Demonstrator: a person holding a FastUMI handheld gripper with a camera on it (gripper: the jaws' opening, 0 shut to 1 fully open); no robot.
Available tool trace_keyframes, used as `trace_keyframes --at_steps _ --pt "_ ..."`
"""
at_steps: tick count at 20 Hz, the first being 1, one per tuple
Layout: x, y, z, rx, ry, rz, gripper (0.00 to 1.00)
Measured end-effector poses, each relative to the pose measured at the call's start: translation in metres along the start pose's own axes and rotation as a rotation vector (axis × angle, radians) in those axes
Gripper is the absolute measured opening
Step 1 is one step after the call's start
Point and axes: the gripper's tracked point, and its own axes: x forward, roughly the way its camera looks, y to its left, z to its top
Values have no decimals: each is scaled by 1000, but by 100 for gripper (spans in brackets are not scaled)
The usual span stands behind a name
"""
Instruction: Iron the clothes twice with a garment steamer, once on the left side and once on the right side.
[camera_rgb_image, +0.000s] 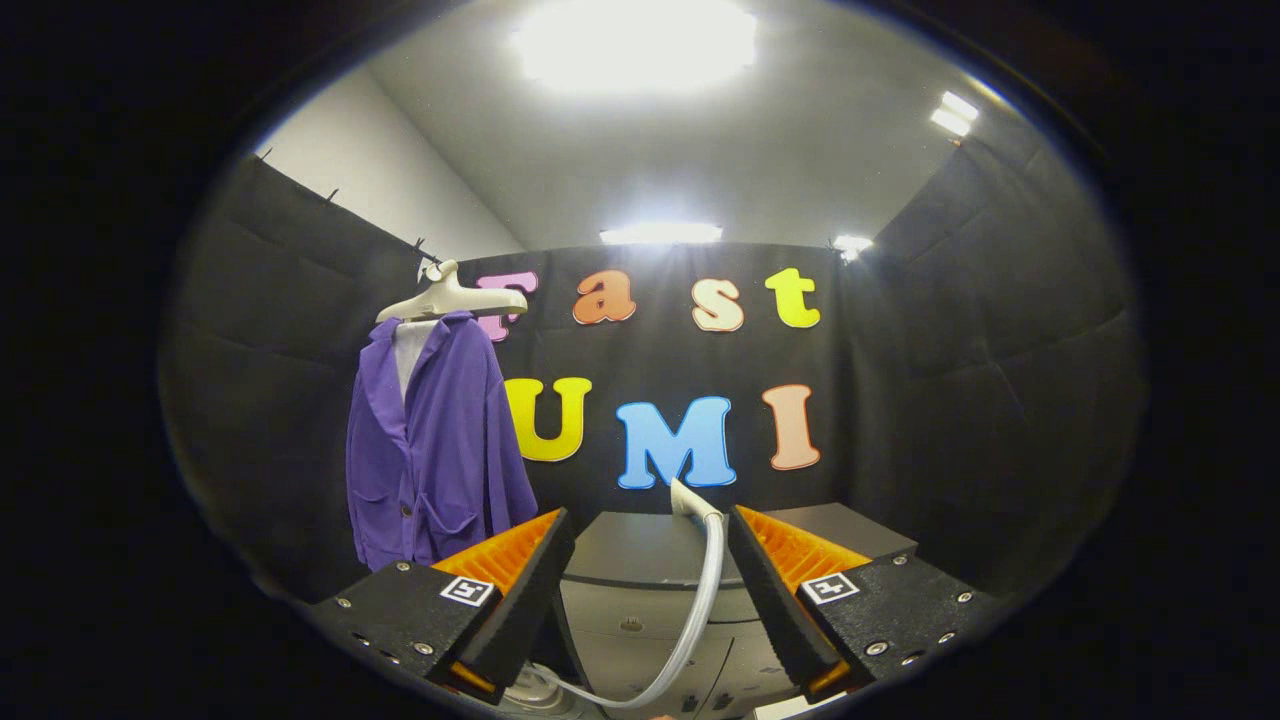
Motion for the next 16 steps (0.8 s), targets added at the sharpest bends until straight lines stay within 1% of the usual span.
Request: trace_keyframes --at_steps 4,7,14,16 --pt "54 -17 10 8 8 33 95" --pt "93 -22 13 30 36 81 95" --pt "179 -51 20 49 80 111 95" --pt "199 -52 17 71 99 134 95"
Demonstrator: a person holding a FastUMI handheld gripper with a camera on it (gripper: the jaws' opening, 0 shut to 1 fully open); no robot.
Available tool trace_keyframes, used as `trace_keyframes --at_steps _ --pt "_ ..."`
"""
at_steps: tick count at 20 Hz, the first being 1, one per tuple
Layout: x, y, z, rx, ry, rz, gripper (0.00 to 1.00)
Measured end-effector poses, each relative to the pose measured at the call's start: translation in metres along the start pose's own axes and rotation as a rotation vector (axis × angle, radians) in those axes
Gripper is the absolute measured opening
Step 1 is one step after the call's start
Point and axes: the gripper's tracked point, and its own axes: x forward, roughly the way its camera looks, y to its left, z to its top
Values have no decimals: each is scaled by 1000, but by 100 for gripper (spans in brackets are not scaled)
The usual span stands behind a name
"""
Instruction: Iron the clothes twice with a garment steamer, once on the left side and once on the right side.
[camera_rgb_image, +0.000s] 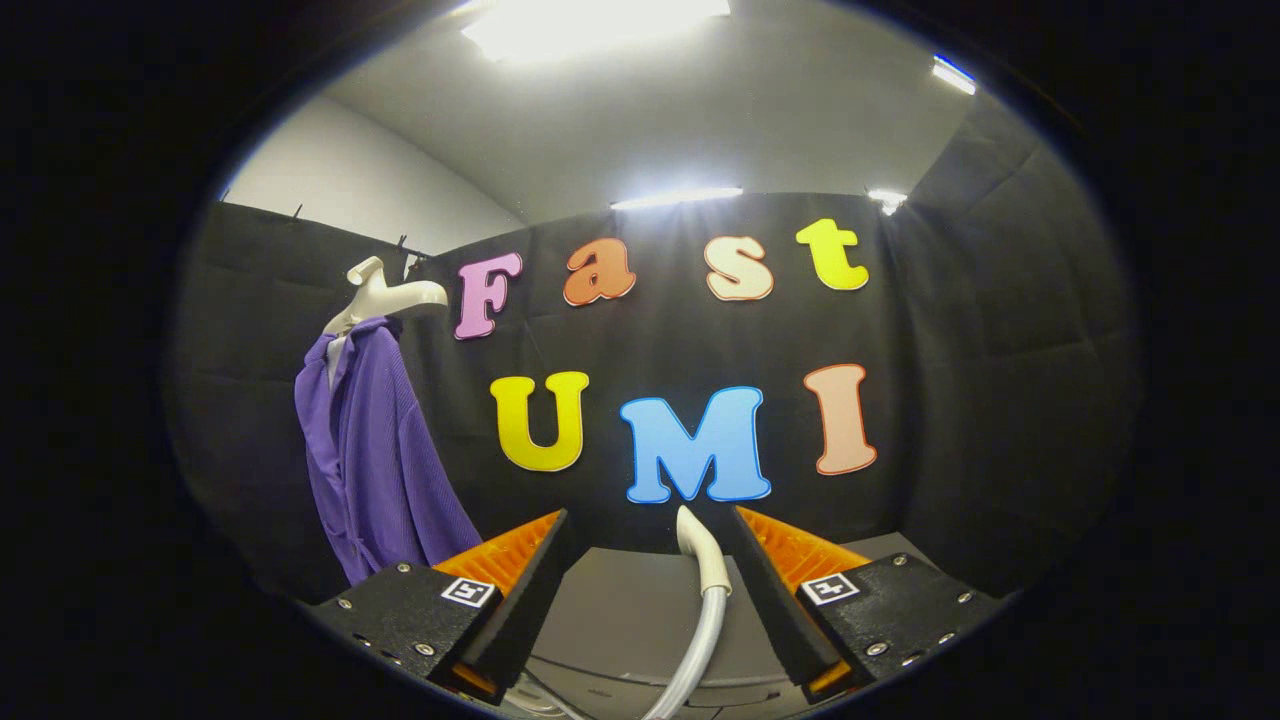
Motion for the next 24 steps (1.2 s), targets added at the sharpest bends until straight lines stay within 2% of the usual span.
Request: trace_keyframes --at_steps 4,13,24 --pt "42 -13 -10 85 59 34 94" --pt "139 -61 -75 249 230 16 95" --pt "194 -86 -165 529 501 24 93"
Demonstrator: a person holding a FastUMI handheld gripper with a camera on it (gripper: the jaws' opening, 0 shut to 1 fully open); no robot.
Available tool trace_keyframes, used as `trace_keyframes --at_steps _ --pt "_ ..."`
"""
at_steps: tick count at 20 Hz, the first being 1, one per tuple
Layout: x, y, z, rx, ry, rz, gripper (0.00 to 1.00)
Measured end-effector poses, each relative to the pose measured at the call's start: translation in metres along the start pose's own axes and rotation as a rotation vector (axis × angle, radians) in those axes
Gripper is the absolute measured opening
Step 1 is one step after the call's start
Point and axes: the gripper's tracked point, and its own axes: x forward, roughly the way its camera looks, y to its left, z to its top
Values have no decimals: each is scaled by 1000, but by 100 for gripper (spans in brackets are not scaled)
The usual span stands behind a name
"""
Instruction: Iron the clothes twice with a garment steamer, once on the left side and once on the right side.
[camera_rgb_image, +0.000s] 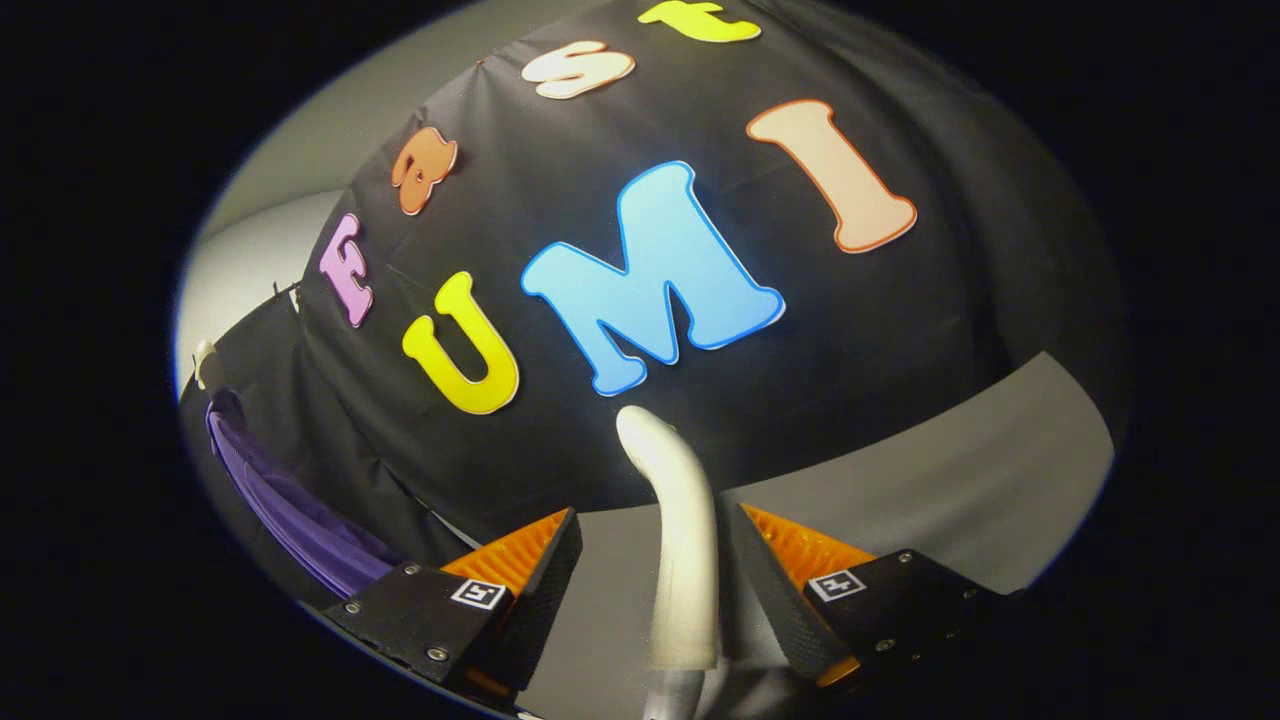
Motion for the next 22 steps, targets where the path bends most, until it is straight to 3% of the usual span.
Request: trace_keyframes --at_steps 5,11,13,15,16,20,22 --pt "12 -13 -15 137 92 32 92" --pt "15 -17 -38 227 185 89 80" --pt "16 -16 -43 250 206 107 71" --pt "15 -17 -39 279 204 118 49" --pt "17 -16 -42 281 207 123 43" --pt "12 -10 -43 274 213 141 33" --pt "4 -5 -42 236 179 141 33"
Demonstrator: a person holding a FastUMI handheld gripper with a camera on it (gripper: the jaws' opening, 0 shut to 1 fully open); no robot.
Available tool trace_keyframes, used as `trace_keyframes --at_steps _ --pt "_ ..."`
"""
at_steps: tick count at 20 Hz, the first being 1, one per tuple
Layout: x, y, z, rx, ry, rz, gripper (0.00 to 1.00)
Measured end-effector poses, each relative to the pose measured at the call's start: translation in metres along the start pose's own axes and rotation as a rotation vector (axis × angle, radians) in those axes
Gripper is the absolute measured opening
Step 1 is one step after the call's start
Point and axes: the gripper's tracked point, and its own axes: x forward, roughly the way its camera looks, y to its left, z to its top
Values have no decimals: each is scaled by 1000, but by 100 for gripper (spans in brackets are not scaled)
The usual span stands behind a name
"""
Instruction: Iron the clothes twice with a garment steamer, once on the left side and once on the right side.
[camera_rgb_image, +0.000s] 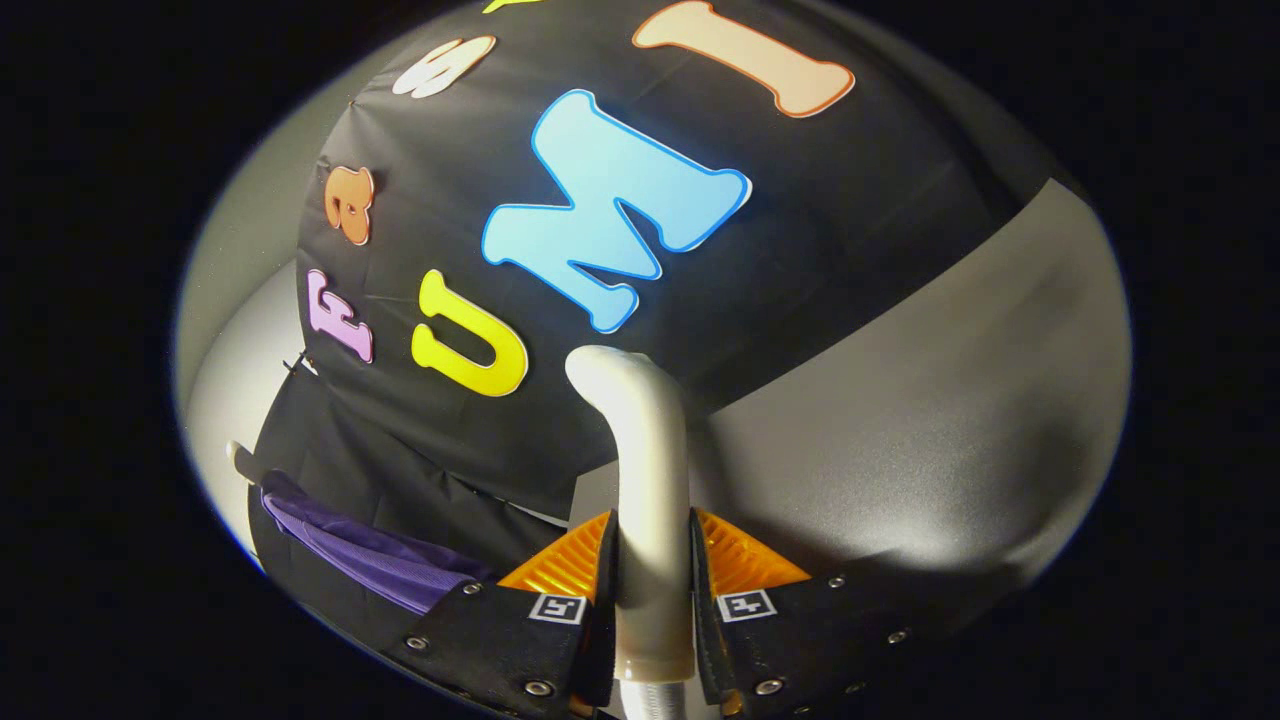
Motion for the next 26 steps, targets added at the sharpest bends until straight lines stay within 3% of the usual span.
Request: trace_keyframes --at_steps 5,12,19,26 --pt "-35 35 -8 -138 -116 33 33" --pt "-98 72 -78 -225 -208 75 33" --pt "-165 102 -142 -345 -389 15 33" --pt "-191 133 -230 -504 -487 -67 33"
